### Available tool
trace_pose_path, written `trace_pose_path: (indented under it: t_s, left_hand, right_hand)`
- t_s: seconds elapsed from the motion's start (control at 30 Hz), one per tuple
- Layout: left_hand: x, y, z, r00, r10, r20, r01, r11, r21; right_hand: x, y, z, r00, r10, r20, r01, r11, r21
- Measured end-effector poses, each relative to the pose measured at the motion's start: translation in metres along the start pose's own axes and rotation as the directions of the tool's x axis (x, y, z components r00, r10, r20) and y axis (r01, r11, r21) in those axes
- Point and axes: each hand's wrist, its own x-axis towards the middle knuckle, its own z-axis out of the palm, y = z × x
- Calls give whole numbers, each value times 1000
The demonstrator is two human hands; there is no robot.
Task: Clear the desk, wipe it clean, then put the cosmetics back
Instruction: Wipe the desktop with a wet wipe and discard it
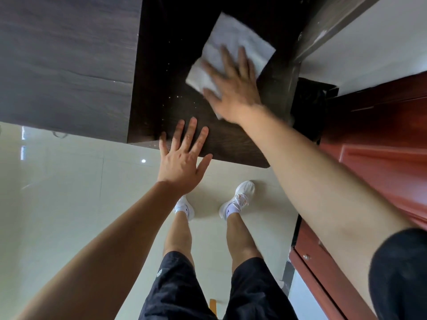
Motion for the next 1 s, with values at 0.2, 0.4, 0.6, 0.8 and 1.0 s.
trace_pose_path:
  t_s: [0.2, 0.4, 0.6, 0.8, 1.0]
  left_hand:
    - [-1, -1, 4, 1000, 0, -29, -1, 1000, -21]
    - [-1, 0, 3, 999, -8, -32, 7, 1000, -23]
    - [0, -3, 11, 997, 16, -78, -17, 1000, -12]
    - [-1, -4, 14, 995, 25, -92, -27, 999, -17]
    - [0, -7, 12, 996, 34, -82, -35, 999, -17]
  right_hand:
    - [-73, 44, 22, 997, -79, 25, 81, 994, -73]
    - [46, 83, -27, 967, 253, -21, -252, 967, 43]
    - [39, 69, -17, 943, 327, -62, -320, 942, 102]
    - [-151, 10, 75, 957, 200, -210, -182, 978, 105]
    - [-177, 22, 82, 995, 27, -91, -25, 999, 25]
